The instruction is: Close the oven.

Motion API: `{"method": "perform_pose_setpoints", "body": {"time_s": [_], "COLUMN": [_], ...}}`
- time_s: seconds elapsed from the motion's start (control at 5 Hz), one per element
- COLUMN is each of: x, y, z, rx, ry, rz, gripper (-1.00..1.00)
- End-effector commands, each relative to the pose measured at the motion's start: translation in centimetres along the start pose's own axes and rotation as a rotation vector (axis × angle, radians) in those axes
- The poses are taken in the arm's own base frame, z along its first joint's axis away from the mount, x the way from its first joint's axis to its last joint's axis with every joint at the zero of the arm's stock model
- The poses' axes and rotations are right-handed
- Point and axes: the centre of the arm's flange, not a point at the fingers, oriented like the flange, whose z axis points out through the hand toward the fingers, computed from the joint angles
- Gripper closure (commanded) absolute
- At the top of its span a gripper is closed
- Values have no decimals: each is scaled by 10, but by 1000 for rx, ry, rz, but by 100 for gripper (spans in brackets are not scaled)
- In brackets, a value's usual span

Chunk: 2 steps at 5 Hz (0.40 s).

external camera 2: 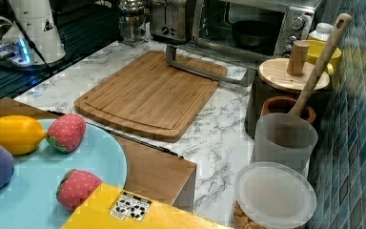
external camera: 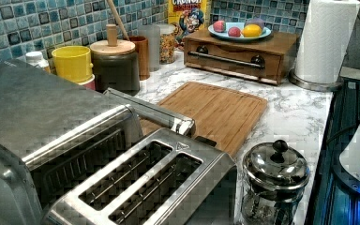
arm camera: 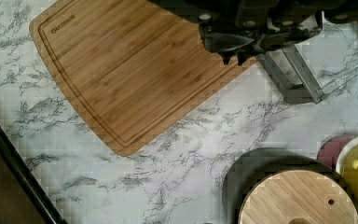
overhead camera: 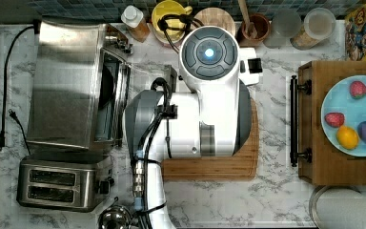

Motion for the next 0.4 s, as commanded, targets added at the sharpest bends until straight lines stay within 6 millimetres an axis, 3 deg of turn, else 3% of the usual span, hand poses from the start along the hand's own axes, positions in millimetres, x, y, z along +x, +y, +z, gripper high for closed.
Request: {"method": "perform_pose_setpoints", "body": {"time_s": [0.2,0.4], "x": [-3,-1], "y": [-4,-33], "z": [-1,2], "rx": [2,-57], "ry": [3,14], "rz": [-11,-98], "gripper": [100,100]}}
